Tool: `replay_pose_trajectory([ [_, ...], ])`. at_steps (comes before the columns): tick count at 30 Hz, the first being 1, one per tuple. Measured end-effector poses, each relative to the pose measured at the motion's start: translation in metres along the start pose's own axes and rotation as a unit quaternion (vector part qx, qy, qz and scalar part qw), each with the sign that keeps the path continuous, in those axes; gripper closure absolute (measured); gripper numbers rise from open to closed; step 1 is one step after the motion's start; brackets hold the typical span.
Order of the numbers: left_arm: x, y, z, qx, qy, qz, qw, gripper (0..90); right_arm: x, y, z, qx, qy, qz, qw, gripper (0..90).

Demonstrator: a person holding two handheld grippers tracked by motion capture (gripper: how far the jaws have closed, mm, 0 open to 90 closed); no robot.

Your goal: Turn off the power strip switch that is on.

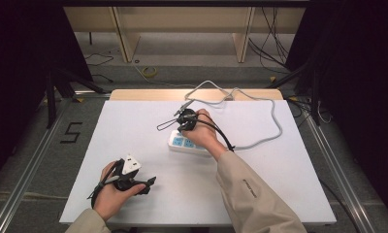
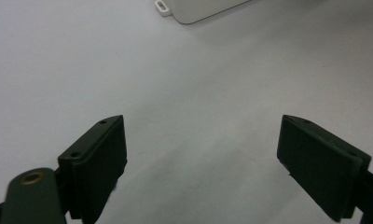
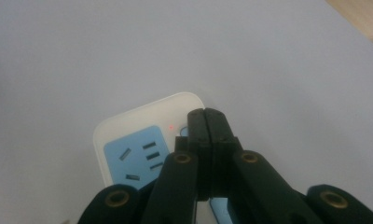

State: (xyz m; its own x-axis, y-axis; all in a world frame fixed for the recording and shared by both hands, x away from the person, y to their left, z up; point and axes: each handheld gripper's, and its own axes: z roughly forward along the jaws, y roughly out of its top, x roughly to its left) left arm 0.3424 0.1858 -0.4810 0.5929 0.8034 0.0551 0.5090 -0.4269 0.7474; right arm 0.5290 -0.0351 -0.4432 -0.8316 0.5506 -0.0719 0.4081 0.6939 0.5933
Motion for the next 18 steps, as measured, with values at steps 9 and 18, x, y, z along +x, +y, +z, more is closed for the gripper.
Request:
replay_pose_trajectory([
  [9,0.0000,0.0001,0.0000,0.001,0.000,0.002,1.0000,15.3,-0.0006,0.0000,0.0030,0.005,0.001,0.000,1.0000,90.0],
  [18,0.0001,0.0001,-0.0001,0.002,0.000,0.002,1.0000,15.4,0.0023,0.0030,0.0065,0.010,0.001,-0.006,0.9999,90.0],
])
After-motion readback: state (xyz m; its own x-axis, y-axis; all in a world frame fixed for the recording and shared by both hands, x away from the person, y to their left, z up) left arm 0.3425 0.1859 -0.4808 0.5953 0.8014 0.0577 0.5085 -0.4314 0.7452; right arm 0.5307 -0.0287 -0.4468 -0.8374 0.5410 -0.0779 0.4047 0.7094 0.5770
